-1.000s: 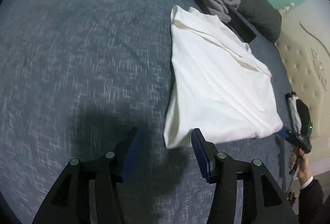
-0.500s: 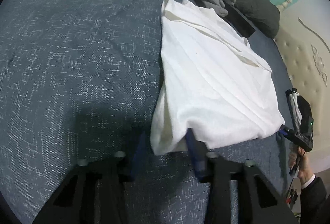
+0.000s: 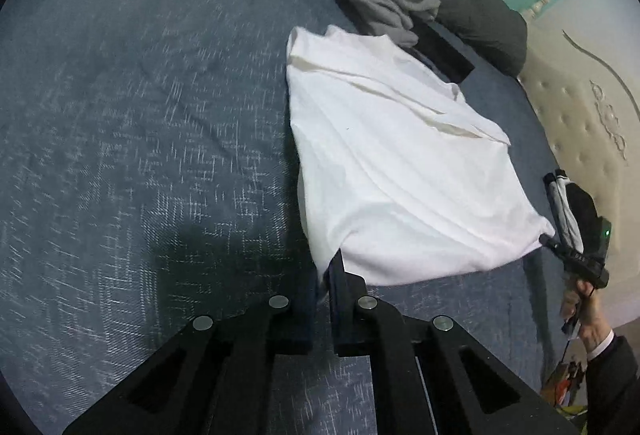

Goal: Fold clothes

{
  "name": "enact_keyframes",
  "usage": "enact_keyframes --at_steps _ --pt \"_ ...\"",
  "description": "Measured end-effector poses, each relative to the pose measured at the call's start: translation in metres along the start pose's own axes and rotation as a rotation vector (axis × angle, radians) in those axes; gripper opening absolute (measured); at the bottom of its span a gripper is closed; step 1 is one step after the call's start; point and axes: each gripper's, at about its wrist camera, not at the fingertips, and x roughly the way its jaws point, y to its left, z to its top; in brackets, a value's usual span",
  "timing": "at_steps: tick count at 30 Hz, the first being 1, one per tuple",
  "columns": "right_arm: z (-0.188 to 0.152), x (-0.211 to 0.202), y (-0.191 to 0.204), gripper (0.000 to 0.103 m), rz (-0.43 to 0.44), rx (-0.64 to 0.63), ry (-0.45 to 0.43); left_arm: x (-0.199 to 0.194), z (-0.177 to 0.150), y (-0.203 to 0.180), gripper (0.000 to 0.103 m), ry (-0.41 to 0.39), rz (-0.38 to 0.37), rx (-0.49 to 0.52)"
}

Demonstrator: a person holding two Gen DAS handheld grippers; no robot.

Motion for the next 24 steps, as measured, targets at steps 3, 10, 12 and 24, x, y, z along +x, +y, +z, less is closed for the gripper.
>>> enact_keyframes --at_steps 3,10,12,24 --pt "0.001 -0.017 0.016 0.003 0.013 -0.034 -0.008 -0.014 -0.001 -0.005 0.004 -0.013 -0.016 0.005" --pt "-0.003 -0.059 0.037 0.003 0.017 -0.085 -0.019 -0.053 -0.009 -0.019 0.004 -0.026 -0.035 0.02" --pt "-0.014 -0.069 0.042 0.003 0.015 -0.103 0.0 -0.062 -0.021 -0.021 0.004 -0.013 -0.035 0.025" --pt "-0.12 -0.121 0.053 0.003 0.078 -0.136 0.086 -0.113 -0.137 -0.041 0.004 0.055 -0.043 0.08"
